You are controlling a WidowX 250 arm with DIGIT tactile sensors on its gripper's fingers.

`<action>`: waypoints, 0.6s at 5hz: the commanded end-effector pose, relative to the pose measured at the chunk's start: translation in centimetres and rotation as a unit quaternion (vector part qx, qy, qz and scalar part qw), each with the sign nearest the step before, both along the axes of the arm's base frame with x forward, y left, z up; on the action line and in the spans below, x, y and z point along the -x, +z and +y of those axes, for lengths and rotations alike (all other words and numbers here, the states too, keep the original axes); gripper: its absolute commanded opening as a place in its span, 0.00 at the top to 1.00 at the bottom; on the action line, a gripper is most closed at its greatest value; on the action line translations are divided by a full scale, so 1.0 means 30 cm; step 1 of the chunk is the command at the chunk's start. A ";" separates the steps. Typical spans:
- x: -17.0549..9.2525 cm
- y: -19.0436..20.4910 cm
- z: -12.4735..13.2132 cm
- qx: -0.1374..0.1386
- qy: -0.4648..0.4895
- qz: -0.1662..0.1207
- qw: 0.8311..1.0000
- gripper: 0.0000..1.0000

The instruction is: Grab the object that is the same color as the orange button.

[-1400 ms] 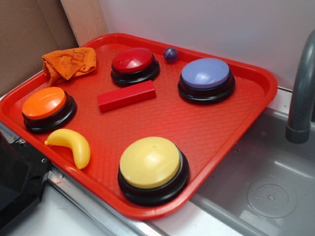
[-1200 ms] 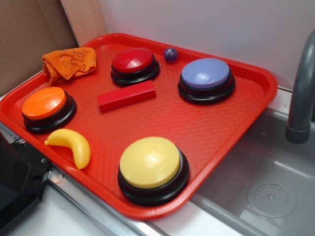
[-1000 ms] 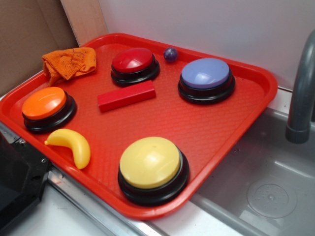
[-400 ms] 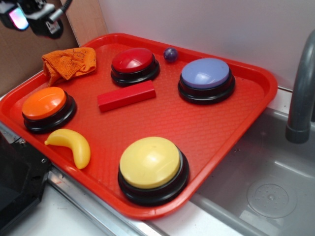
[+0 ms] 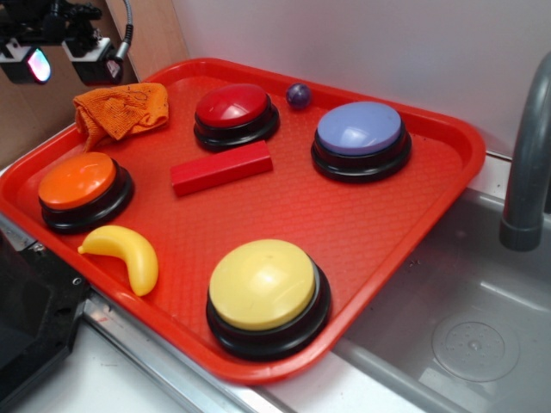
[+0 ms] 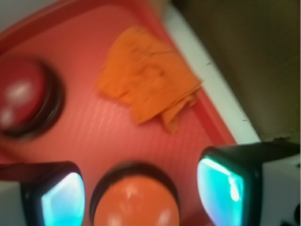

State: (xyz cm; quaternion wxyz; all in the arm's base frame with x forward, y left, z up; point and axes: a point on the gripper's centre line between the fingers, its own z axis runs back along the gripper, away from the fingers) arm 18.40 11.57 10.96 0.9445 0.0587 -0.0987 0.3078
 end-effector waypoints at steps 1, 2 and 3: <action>-0.027 -0.131 0.149 -0.033 0.173 -0.038 0.984 0.00; -0.016 -0.197 0.180 -0.031 0.209 -0.023 0.977 0.00; -0.018 -0.237 0.193 -0.018 0.220 -0.026 0.975 0.00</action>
